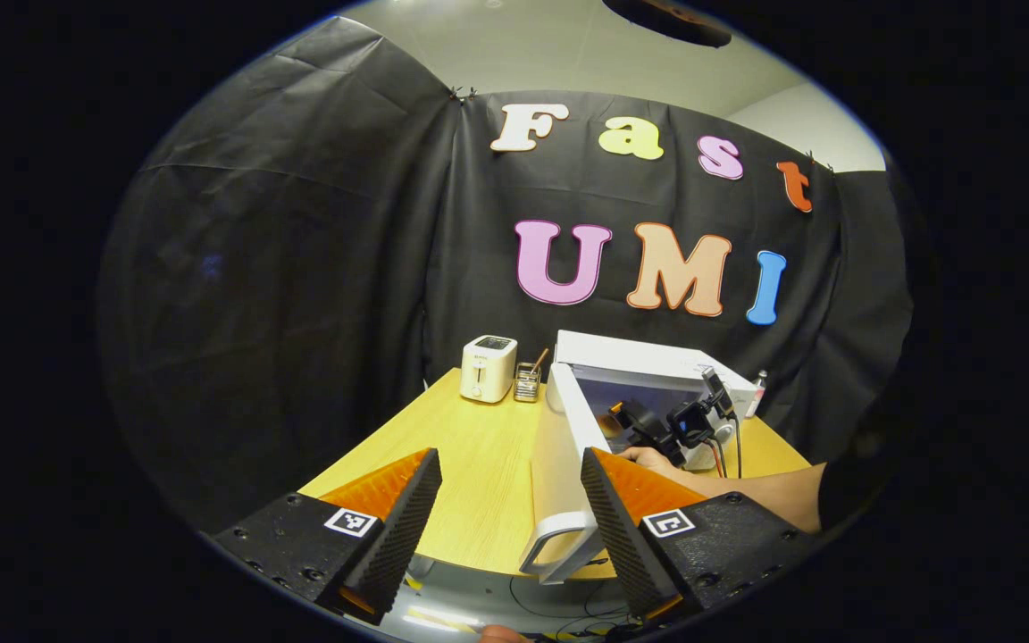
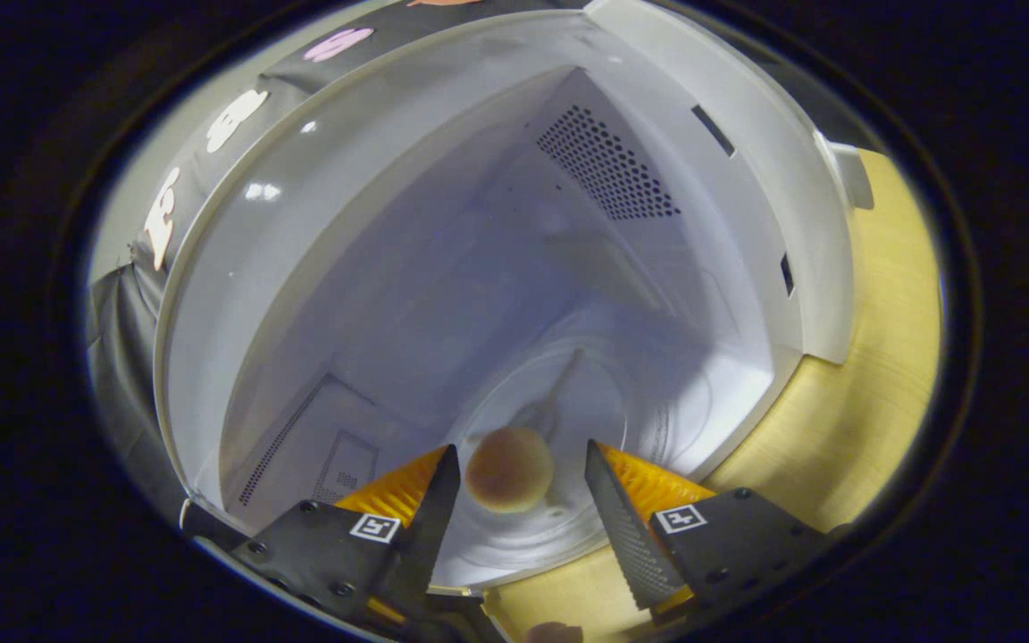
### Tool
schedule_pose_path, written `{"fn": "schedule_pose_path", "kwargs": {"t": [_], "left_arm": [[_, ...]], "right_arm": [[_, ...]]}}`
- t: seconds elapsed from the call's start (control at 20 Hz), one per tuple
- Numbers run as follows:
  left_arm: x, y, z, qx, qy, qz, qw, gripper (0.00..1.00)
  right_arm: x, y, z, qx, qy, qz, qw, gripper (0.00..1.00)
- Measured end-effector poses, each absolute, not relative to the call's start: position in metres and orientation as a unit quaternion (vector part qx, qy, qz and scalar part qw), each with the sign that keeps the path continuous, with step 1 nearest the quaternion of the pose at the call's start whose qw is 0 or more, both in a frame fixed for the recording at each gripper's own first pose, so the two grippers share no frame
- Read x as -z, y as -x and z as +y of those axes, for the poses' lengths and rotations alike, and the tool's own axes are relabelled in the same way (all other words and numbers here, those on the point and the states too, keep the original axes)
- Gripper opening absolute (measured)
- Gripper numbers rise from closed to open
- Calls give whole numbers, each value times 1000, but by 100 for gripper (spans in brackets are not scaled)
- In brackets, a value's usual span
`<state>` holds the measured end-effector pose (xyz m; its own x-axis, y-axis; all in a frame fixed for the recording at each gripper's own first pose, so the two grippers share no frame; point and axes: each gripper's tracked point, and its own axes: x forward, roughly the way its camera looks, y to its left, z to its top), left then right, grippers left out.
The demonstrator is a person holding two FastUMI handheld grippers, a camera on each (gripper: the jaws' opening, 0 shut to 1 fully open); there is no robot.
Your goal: Open the microwave oven with the left hand, put the food in, and close the microwave oven.
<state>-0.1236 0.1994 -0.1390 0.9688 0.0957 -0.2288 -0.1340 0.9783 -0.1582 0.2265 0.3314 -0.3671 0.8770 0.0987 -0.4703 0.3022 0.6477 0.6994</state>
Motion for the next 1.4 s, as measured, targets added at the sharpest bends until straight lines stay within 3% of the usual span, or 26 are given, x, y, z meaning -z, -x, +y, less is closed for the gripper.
{"fn": "schedule_pose_path", "kwargs": {"t": [0.05, 0.1, 0.35, 0.4, 0.5, 0.65, 0.7, 0.95, 1.0, 1.05, 1.1, 1.15, 1.4], "left_arm": [[139, 123, 199, -58, 87, 111, 988, 92], [140, 124, 200, -60, 85, 112, 988, 92], [137, 124, 211, -72, 65, 105, 990, 89], [137, 124, 214, -74, 56, 106, 990, 92], [138, 124, 220, -78, 43, 105, 991, 88], [149, 126, 222, -72, 50, 115, 990, 92], [154, 126, 225, -74, 51, 119, 989, 87], [178, 117, 232, -75, 60, 136, 986, 84], [183, 116, 233, -74, 61, 141, 985, 84], [188, 115, 235, -75, 60, 145, 985, 84], [192, 112, 236, -75, 56, 148, 985, 80], [198, 110, 239, -74, 50, 152, 984, 84], [234, 106, 245, -75, 42, 188, 978, 84]], "right_arm": [[367, -225, 330, 56, -408, 243, 878, 87], [364, -221, 330, 49, -402, 243, 881, 77], [354, -180, 341, -31, -330, 265, 905, 77], [348, -170, 339, -47, -313, 263, 911, 77], [327, -148, 333, -83, -281, 247, 923, 77], [290, -122, 305, -117, -225, 216, 943, 77], [276, -119, 291, -120, -211, 202, 949, 77], [204, -120, 210, -95, -143, 138, 975, 77], [186, -120, 195, -91, -132, 120, 980, 89], [170, -119, 181, -87, -123, 108, 983, 78], [155, -117, 167, -82, -115, 98, 985, 78], [141, -115, 154, -75, -108, 88, 987, 80], [65, -105, 89, -39, -61, 32, 997, 94]]}}
